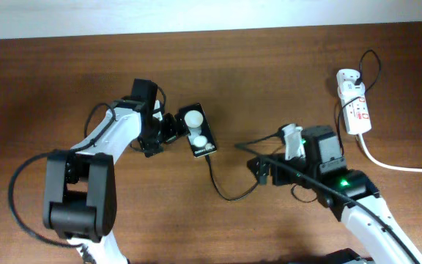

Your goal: Plug charger to phone and switch on socket

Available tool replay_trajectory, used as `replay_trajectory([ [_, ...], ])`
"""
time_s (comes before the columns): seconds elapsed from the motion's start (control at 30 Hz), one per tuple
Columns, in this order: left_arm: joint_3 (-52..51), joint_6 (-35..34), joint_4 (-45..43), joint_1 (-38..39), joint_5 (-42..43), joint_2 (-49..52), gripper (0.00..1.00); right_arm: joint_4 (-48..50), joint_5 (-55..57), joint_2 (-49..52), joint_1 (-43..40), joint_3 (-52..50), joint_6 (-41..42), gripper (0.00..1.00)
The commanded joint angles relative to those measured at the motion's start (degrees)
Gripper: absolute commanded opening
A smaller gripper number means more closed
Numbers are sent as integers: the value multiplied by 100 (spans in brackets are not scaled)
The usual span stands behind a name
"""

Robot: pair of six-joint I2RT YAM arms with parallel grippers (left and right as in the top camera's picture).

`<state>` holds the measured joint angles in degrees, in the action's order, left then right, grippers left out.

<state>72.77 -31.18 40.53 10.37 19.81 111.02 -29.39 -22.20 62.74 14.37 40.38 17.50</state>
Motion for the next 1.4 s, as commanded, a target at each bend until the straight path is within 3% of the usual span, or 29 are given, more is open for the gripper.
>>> replay_trajectory([
  [0.0,133,693,4,11,-142,-1143,99,-35,-26,-66,-535,431,-61,99],
  [0.07,133,1043,28,11,-142,-1812,99,-46,-175,-61,-1019,627,-81,99],
  [0.23,133,1137,243,11,-168,-2605,99,35,-170,-48,-2044,800,-81,99],
  [0.47,131,1134,439,11,-164,-2640,99,63,-173,-48,-3329,802,-122,99],
  [0.73,131,1134,439,11,-164,-2640,99,507,-131,151,-3738,807,-271,100],
  [0.8,131,1134,437,11,-166,-2640,99,643,-131,422,-3738,855,-269,91],
  [0.83,131,1134,437,11,-164,-2640,99,675,-131,575,-3738,911,-269,82],
  [0.9,131,1134,437,11,-164,-2640,99,691,-129,1084,-3738,1211,-267,15],
  [0.93,131,1137,439,11,-164,-2640,99,686,-129,1342,-3738,1392,-264,4],
  [1.37,131,1134,439,11,-166,-2640,99,205,315,4505,-3738,4376,-199,4],
])
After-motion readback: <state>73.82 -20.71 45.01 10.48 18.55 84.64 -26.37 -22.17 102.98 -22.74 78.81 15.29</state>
